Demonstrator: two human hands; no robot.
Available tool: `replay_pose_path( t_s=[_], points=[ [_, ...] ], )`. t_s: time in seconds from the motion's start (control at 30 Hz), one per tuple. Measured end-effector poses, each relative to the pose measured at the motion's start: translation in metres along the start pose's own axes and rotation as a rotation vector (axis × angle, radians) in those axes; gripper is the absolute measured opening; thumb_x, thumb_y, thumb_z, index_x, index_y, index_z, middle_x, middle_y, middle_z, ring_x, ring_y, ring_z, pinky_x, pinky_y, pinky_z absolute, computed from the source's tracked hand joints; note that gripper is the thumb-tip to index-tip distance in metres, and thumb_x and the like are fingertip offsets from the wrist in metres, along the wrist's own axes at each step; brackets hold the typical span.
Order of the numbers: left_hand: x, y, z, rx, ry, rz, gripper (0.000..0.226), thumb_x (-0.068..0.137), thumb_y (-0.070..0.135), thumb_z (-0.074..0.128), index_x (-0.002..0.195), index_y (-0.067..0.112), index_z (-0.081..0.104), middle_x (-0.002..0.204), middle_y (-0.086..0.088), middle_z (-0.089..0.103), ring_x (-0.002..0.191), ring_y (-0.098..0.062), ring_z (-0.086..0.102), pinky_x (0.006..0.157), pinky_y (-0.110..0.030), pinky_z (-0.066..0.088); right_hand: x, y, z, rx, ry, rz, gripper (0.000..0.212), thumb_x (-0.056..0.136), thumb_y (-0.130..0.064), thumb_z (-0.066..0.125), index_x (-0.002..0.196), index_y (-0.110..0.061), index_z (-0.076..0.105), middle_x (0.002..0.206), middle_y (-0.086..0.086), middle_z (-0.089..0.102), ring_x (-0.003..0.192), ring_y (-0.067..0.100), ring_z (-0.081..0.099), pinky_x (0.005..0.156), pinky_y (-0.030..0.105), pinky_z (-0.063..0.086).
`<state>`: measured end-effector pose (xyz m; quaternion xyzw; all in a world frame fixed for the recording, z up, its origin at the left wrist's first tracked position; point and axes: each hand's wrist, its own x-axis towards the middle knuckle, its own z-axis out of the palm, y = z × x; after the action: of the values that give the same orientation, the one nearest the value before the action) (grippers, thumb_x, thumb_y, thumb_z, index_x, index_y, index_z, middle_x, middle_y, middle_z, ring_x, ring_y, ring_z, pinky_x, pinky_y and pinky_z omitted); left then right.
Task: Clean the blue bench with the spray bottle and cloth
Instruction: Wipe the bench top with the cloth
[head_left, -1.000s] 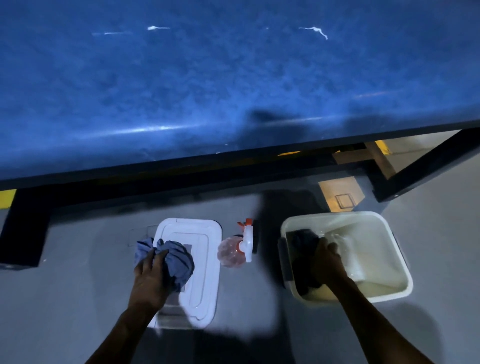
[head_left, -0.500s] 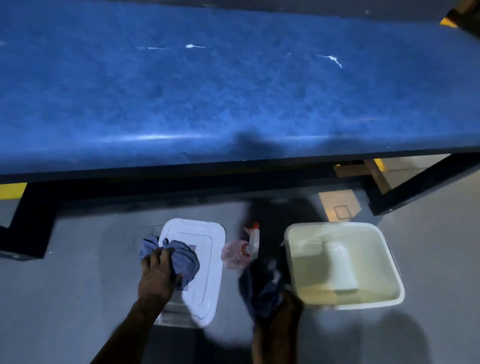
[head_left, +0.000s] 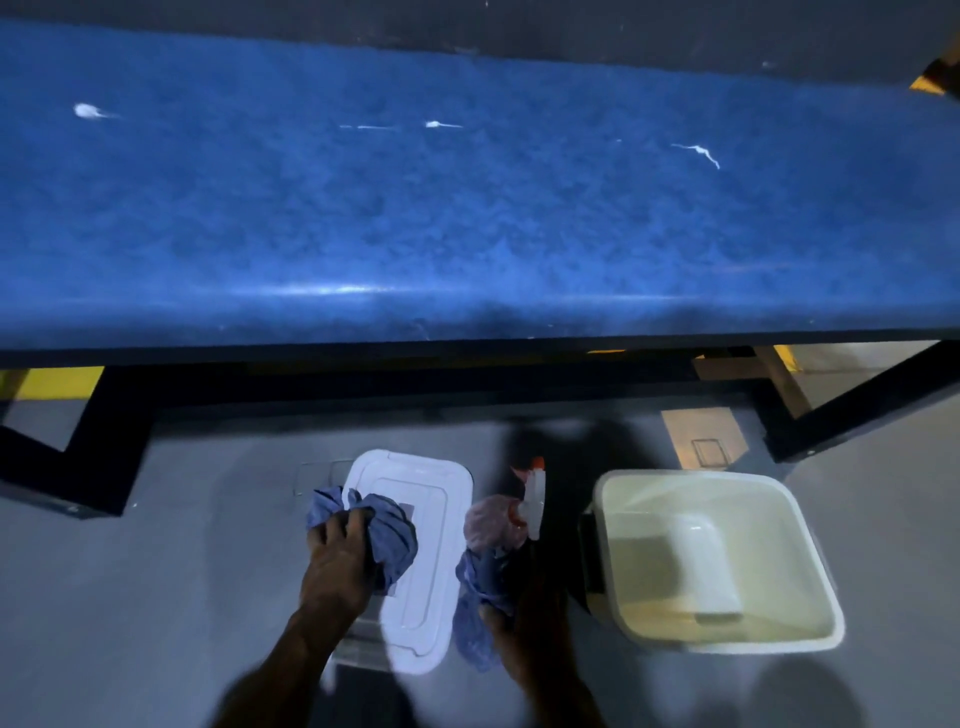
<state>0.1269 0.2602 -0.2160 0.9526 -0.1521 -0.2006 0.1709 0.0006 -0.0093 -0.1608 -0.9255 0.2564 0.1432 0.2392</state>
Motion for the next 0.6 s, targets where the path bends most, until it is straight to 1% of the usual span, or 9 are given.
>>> replay_pose_path(
  t_s=[0.07,0.17,0.2,0.27,0.3,0.37,0.43,0.5,0.6],
  points=[
    [0.0,0.007,-0.012,0.023,-0.037,-0.009,0.083,0.041,0.029,0.073,0.117,0.002,0.054,0.097,-0.019,0.072,0.078,-0.045,0.068,0.072,-0.051,0.054,-0.011,-0.006,-0.006,0.264,-0.071,-0.012,0.065,0.065,-0.047,0.07,0.121,-0.017,0.053,0.11,0.012,0.067,0.097,0.028,0.066,0.077,0.034,0.058],
    [-0.009,0.017,-0.027,0.056,-0.063,0.028,0.056,0.053,0.035,0.056,0.103,0.009,0.053,0.074,-0.016,0.071,0.061,-0.041,0.069,0.058,-0.043,0.056,-0.019,-0.048,-0.041,0.093,-0.143,-0.119,0.052,0.084,-0.058,0.059,0.123,-0.024,0.056,0.114,0.002,0.068,0.11,0.024,0.067,0.09,0.028,0.052],
    [-0.017,0.033,-0.048,0.092,-0.09,0.042,0.048,0.059,0.038,0.051,0.101,0.015,0.05,0.075,-0.013,0.07,0.066,-0.04,0.071,0.061,-0.042,0.057,-0.018,-0.063,-0.062,0.112,-0.212,-0.11,0.051,0.087,-0.06,0.058,0.127,-0.028,0.055,0.119,0.001,0.068,0.115,0.024,0.064,0.095,0.029,0.049],
    [-0.028,0.065,-0.094,0.161,-0.207,0.047,0.046,0.075,0.038,0.058,0.117,0.022,0.051,0.106,-0.012,0.072,0.102,-0.038,0.07,0.087,-0.042,0.053,-0.018,-0.093,-0.111,0.255,-0.381,-0.21,0.05,0.084,-0.065,0.063,0.125,-0.037,0.058,0.117,-0.003,0.07,0.113,0.024,0.065,0.099,0.038,0.052],
    [-0.032,0.085,-0.117,0.186,-0.373,0.021,0.051,0.083,0.037,0.064,0.13,0.022,0.051,0.124,-0.012,0.068,0.119,-0.035,0.065,0.096,-0.037,0.049,-0.023,-0.112,-0.142,0.366,-0.436,-0.286,0.053,0.077,-0.071,0.066,0.118,-0.039,0.061,0.108,-0.004,0.072,0.104,0.024,0.069,0.093,0.044,0.056],
    [-0.039,0.116,-0.162,0.264,-0.57,0.065,0.06,0.087,0.035,0.071,0.141,0.025,0.048,0.135,-0.01,0.064,0.125,-0.031,0.062,0.092,-0.032,0.049,-0.032,-0.143,-0.192,0.58,-0.512,-0.425,0.05,0.071,-0.07,0.074,0.11,-0.04,0.065,0.096,0.0,0.071,0.086,0.023,0.071,0.073,0.041,0.06],
    [-0.053,0.133,-0.204,0.245,-0.58,0.148,0.054,0.084,0.037,0.073,0.133,0.031,0.05,0.127,-0.008,0.066,0.116,-0.032,0.064,0.081,-0.03,0.048,-0.038,-0.181,-0.235,0.689,-0.464,-0.546,0.035,0.086,-0.047,0.073,0.116,-0.031,0.066,0.097,0.009,0.071,0.087,0.022,0.072,0.068,0.031,0.058],
    [-0.074,0.133,-0.246,0.162,-0.497,0.243,0.045,0.079,0.039,0.072,0.118,0.035,0.05,0.118,-0.001,0.067,0.108,-0.026,0.063,0.085,-0.032,0.051,-0.035,-0.218,-0.268,0.734,-0.363,-0.633,0.022,0.094,-0.028,0.067,0.115,-0.024,0.066,0.096,0.011,0.074,0.088,0.021,0.074,0.066,0.026,0.056],
    [-0.119,0.125,-0.322,-0.1,-0.318,0.336,0.049,0.075,0.038,0.073,0.12,0.04,0.052,0.116,0.015,0.067,0.109,-0.007,0.063,0.096,-0.033,0.052,-0.026,-0.262,-0.285,0.657,-0.096,-0.748,0.01,0.097,-0.028,0.063,0.106,-0.028,0.068,0.082,-0.001,0.075,0.064,0.016,0.073,0.06,0.028,0.052]
  ],
)
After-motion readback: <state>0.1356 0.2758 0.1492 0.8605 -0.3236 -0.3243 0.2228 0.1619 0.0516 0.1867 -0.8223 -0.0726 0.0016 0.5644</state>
